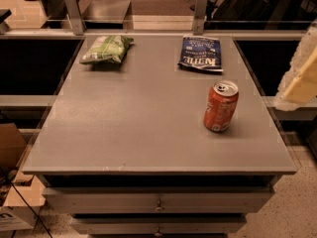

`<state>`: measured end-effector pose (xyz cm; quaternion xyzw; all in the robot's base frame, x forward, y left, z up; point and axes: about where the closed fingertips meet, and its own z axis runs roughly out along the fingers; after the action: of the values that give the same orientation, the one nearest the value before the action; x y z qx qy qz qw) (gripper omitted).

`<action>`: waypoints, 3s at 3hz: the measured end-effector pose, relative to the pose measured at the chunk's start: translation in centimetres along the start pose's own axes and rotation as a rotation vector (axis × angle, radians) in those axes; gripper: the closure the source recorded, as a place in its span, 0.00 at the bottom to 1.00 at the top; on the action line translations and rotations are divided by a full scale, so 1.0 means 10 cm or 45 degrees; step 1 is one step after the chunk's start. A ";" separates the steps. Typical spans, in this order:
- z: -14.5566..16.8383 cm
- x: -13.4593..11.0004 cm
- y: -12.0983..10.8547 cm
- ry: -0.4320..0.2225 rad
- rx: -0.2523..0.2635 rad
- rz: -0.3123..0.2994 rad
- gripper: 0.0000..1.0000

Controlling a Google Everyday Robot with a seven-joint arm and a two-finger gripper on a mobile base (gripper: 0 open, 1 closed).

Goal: Move coke can near green jalapeno chip bag

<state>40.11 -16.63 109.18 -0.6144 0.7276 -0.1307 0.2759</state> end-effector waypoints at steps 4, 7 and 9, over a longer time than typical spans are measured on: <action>0.10 -0.10 0.03 -0.091 -0.020 0.034 0.00; 0.10 -0.45 0.13 -0.270 -0.068 0.066 0.00; 0.71 -0.32 0.09 -0.438 -0.198 0.197 0.00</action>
Offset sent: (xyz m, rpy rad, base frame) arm 0.0013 0.0210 -0.0111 0.0472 0.0122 0.0514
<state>43.69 -12.29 103.74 -0.5895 0.7225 0.0544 0.3572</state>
